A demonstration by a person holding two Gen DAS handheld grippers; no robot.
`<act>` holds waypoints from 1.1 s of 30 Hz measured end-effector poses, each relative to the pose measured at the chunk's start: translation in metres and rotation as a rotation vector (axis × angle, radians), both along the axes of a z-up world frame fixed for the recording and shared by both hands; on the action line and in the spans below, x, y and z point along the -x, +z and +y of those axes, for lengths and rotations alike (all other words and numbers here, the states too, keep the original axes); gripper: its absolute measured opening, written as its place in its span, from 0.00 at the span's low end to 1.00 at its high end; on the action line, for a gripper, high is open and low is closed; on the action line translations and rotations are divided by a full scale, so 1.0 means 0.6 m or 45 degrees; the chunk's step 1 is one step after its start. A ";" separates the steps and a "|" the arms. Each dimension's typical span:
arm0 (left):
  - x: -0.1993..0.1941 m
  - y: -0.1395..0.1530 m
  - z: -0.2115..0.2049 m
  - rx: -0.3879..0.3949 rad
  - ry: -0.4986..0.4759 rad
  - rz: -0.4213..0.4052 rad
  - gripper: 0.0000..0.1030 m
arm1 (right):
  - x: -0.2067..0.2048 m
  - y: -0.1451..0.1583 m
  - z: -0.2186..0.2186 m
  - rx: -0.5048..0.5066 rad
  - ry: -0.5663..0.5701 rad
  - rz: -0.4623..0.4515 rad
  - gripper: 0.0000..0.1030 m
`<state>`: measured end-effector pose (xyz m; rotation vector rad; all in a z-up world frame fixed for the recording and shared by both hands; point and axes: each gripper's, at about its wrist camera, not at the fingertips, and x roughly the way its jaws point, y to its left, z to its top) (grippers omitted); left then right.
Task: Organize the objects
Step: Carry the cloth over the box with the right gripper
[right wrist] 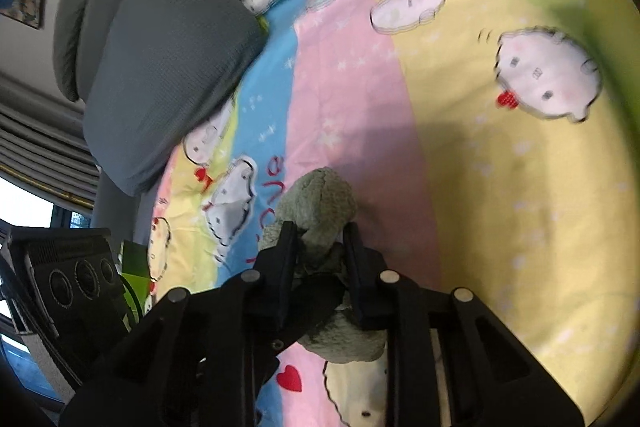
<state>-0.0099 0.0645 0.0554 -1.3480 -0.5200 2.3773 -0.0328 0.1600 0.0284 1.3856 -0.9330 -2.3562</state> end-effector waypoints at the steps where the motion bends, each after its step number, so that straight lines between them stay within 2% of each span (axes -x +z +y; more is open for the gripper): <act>1: -0.004 0.011 0.006 0.005 -0.014 0.036 0.35 | -0.007 0.010 0.004 -0.005 -0.009 0.027 0.22; 5: -0.027 0.059 0.037 0.027 -0.066 0.202 0.35 | -0.045 0.064 0.027 -0.028 -0.071 0.168 0.23; 9: -0.046 0.096 0.071 -0.001 -0.099 0.353 0.35 | -0.080 0.107 0.055 -0.028 -0.146 0.295 0.24; 15: -0.054 0.135 0.125 -0.058 -0.183 0.477 0.35 | -0.133 0.155 0.098 -0.073 -0.265 0.426 0.24; 20: -0.055 0.152 0.183 -0.096 -0.303 0.510 0.35 | -0.180 0.179 0.146 -0.100 -0.388 0.502 0.25; 27: -0.055 0.159 0.270 -0.095 -0.465 0.517 0.35 | -0.229 0.179 0.213 -0.105 -0.588 0.500 0.25; 33: -0.055 0.148 0.328 -0.171 -0.604 0.474 0.35 | -0.274 0.182 0.259 -0.172 -0.753 0.472 0.25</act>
